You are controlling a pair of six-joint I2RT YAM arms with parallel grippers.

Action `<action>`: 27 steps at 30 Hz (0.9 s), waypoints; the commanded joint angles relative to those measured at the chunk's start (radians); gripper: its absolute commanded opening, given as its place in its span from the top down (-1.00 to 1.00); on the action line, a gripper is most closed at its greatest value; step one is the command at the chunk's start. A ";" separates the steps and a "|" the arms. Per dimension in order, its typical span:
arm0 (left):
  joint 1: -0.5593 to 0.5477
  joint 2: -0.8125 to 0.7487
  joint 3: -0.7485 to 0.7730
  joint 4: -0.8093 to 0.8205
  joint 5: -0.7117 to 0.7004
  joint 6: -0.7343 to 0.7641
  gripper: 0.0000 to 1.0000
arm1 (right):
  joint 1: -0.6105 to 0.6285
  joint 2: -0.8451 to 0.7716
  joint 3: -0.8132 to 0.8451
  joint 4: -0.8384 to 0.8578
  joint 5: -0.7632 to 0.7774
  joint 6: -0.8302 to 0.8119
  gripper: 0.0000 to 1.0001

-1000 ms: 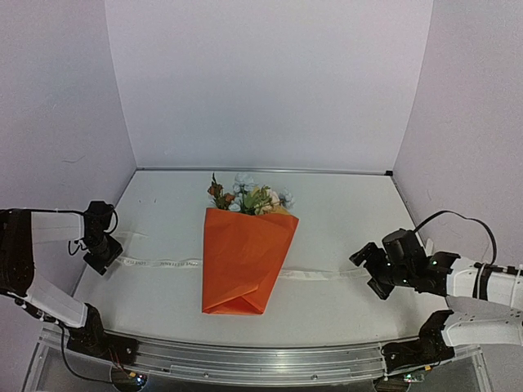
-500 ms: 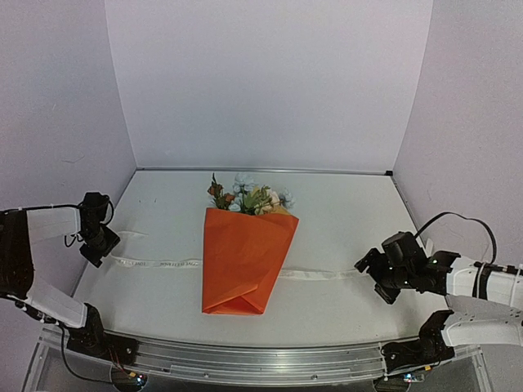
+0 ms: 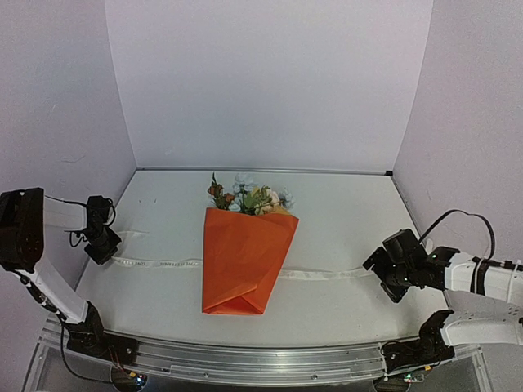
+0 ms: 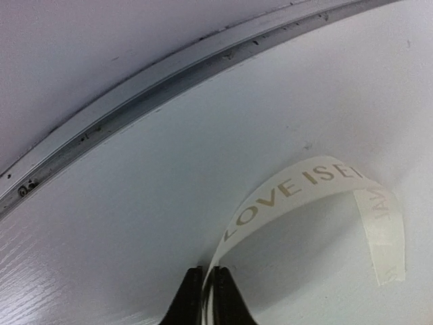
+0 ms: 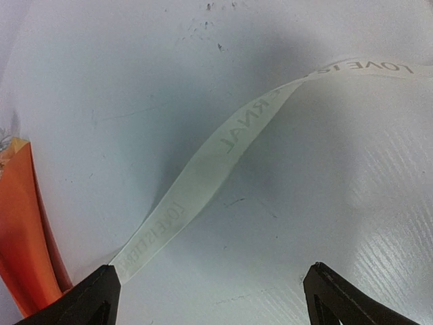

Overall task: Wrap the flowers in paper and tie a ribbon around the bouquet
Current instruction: Pick up the ribbon at the center of the board.

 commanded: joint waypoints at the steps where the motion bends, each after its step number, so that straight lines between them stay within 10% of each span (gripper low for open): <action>1: 0.002 0.021 0.016 0.076 0.063 0.034 0.99 | -0.073 0.069 0.066 -0.015 0.055 0.010 -0.91; 27: -0.001 -0.194 0.067 0.111 0.193 0.099 0.99 | -0.298 0.433 0.251 -0.028 0.035 -0.081 -0.30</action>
